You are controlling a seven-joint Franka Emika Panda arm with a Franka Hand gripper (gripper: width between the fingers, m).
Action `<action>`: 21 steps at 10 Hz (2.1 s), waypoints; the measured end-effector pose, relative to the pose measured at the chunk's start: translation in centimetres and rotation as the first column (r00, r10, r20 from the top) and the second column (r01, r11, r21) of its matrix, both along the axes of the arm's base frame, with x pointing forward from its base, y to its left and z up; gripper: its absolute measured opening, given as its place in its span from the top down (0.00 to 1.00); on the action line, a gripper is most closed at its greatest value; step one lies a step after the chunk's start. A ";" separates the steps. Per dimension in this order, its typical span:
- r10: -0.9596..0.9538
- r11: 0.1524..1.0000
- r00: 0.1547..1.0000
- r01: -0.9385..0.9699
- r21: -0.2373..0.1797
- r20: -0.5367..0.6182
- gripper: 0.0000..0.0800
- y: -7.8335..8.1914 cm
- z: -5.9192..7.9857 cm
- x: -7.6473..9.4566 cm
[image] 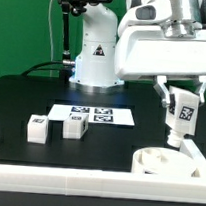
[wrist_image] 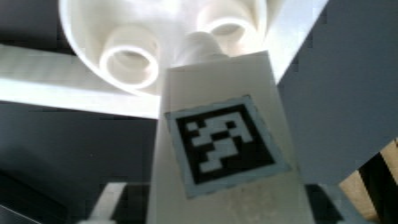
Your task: Assemble stool
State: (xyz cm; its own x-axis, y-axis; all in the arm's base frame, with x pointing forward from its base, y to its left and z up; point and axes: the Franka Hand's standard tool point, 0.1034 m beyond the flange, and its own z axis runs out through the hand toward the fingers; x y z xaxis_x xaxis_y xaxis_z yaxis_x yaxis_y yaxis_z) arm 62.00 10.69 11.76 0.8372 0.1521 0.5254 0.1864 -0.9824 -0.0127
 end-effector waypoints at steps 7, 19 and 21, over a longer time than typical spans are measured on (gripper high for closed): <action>0.009 1.000 1.000 -0.009 0.004 -0.004 0.59 0.7 -1.2 -0.2; 0.030 1.000 0.999 -0.030 -0.008 -0.012 0.59 0.6 -2.5 0.3; 0.032 0.999 0.999 -0.032 -0.008 -0.011 0.59 0.7 -2.6 0.3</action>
Offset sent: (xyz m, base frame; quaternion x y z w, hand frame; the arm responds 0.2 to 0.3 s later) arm 0.0000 0.0000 0.0000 0.0000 0.0000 0.0000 1.0000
